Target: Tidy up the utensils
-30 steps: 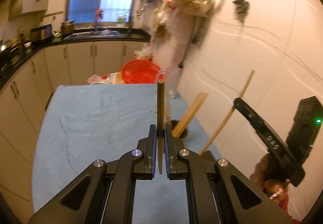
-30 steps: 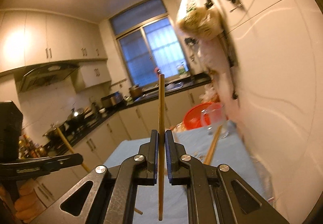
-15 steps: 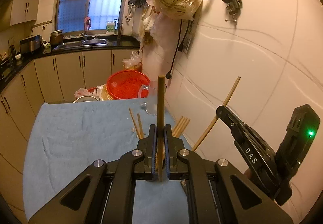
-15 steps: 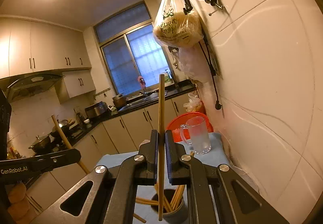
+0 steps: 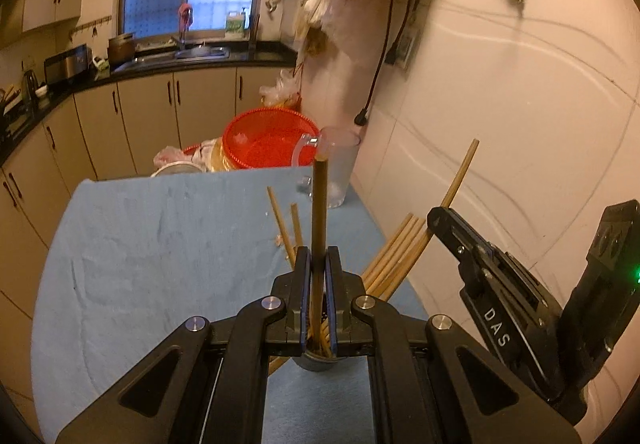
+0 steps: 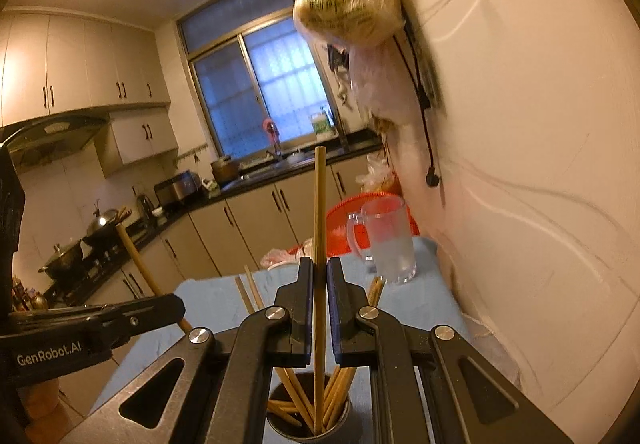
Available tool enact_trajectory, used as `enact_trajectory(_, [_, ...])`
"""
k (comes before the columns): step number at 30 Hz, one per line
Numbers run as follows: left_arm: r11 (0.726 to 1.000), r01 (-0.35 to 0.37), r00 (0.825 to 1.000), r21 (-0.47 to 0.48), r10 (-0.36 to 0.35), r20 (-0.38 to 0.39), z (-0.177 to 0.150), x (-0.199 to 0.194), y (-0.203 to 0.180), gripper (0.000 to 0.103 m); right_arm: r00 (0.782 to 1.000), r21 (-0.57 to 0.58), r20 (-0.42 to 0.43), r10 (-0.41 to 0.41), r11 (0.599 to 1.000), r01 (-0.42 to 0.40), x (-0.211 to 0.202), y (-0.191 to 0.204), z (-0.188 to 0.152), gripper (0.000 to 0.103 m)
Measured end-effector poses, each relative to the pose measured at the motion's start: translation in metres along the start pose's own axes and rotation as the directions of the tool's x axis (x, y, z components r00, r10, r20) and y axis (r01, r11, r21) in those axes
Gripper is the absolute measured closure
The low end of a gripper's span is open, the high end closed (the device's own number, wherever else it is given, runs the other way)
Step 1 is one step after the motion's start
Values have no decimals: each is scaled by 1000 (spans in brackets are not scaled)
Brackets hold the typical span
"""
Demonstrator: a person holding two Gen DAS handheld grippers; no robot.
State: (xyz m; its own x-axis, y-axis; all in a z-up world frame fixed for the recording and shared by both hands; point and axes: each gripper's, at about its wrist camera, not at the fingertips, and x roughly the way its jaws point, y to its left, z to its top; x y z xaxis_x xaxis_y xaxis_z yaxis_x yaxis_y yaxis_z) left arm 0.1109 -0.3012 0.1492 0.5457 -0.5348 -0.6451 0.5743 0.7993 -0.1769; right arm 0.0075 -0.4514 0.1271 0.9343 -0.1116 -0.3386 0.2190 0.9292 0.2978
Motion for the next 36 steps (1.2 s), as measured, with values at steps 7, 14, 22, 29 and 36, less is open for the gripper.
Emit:
enact_trajectory(7, [1000, 12, 1000, -28, -12, -6, -1, -6, 9, 96, 999, 12, -46, 14, 1000, -13, 2, -1, -5, 71])
enact_trajectory(14, [999, -9, 994, -49, 14, 106, -1, -57, 16, 65, 999, 28, 34, -20, 999, 19, -42, 5, 9, 41])
enact_trajectory(22, [975, -215, 937, -62, 223, 269, -50, -114, 41, 20, 975, -10, 27, -221, 975, 222, -99, 17, -18, 0])
enact_trajectory(29, [928, -371, 908, -26, 369, 200, -121, -112, 61, 20, 935, -108, -43, -353, 932, 346, -122, 41, -82, 0])
enact_trajectory(36, [927, -372, 916, -47, 374, 145, -162, -122, 73, 20, 928, -154, -51, -368, 921, 357, -144, 57, -118, 0])
